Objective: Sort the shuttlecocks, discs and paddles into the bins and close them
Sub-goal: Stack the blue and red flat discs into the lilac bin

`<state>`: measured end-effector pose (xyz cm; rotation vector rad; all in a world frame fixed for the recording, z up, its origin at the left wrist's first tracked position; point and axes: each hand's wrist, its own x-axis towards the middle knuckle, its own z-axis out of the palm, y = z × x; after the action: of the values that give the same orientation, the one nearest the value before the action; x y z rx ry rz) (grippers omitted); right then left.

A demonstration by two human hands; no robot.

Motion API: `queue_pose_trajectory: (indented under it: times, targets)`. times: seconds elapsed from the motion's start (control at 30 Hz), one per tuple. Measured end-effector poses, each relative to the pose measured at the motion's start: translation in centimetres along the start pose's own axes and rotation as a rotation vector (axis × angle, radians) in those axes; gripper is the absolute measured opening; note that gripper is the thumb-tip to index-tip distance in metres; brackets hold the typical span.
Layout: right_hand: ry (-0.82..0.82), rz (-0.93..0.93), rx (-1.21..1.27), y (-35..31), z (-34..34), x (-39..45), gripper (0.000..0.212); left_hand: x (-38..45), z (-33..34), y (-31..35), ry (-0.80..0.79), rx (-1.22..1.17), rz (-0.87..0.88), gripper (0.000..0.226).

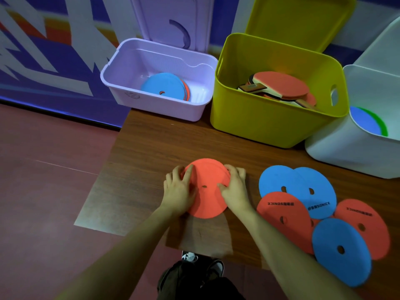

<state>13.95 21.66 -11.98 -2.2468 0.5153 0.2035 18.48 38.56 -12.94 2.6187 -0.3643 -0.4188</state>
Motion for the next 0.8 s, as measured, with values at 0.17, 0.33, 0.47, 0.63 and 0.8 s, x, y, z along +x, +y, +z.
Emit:
queue_pose_trajectory:
  times: [0.17, 0.33, 0.47, 0.63, 0.8]
  targets:
    - [0.037, -0.030, 0.040, 0.3, -1.2, -0.2, 0.046, 0.0, 0.6, 0.5, -0.033, 0.051, 0.036, 0.075]
    - [0.037, 0.052, -0.021, 6.5, -2.2, -0.5, 0.047, -0.1, 1.2, 2.4, -0.033, 0.012, 0.097, 0.082]
    - [0.140, 0.093, 0.044, 6.5, -5.4, -3.4, 0.047, -1.1, 2.2, 5.7, -0.054, 0.014, 0.233, 0.079]
    - [0.206, 0.120, 0.031, 9.2, -9.4, -6.0, 0.049, -2.2, 5.7, 10.8, -0.105, -0.110, 0.333, 0.079]
    - [0.254, 0.111, -0.091, 13.1, -11.5, -7.9, 0.051, -3.4, 8.0, 15.4, -0.166, -0.135, 0.304, 0.077]
